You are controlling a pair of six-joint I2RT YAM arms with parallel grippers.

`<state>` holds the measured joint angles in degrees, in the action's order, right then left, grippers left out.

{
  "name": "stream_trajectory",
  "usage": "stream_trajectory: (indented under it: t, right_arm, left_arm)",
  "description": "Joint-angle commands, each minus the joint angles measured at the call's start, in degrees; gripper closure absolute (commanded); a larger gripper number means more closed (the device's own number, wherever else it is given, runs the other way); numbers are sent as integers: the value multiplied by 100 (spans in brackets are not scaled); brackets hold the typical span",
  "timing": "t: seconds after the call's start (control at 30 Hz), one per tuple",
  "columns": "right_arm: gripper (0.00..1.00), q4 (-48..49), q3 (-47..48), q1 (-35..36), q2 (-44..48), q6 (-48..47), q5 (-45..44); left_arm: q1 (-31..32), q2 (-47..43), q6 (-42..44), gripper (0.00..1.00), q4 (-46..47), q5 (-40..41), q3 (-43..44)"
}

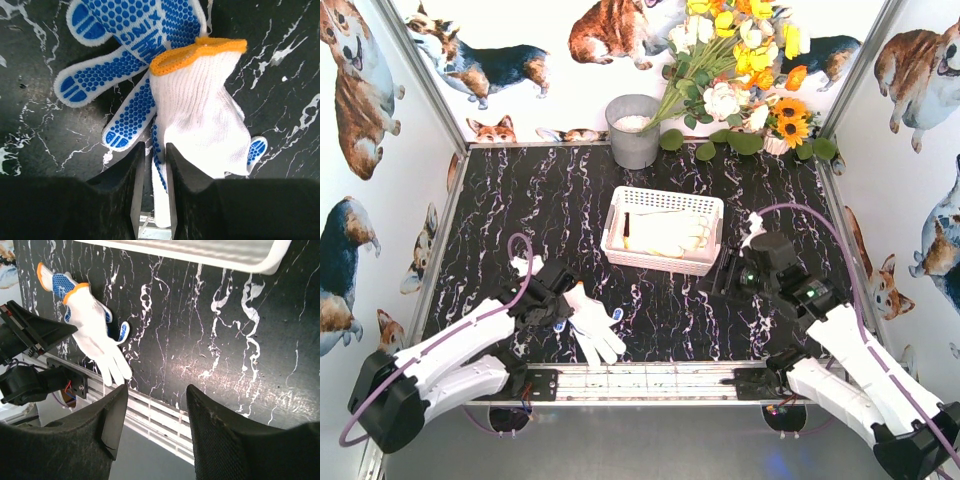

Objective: Put the gloves into the storage basket
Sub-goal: Turn over the glove at the center of the board.

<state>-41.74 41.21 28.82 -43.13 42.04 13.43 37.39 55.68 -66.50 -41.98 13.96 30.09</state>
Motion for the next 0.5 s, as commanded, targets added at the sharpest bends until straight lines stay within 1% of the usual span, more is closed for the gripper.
stream_trajectory:
  t: [0.0,0.07,0.17,0.3,0.33,0.37,0.43,0.47]
  right_arm:
    - [47,-509,854,27,-97,-625,-178]
    - [47,-626,978,27,-151,-732,-199]
    - [47,-658,1015,27,-219,-763,-205]
    - [47,-392,834,27,-226,-603,17]
    - [47,-309,771,27,-230,-526,82]
    - [47,-213,703,27,-223,-454,141]
    - [47,-73,587,27,-209,-349,228]
    - [47,-24,541,27,-198,-306,260]
  left_arm:
    - [-24,-404,329,83,-392,321,209]
    - [-26,-548,538,84,-413,282,275]
    - [-23,-561,1018,85,-621,308,599]
    - [-28,-453,1397,84,-712,221,807]
    - [-27,-428,1407,82,-664,141,769]
    - [-22,-404,1414,78,-559,25,699]
    - [-29,-349,1421,65,-312,-236,568]
    - [-25,-314,1402,63,-243,-271,527]
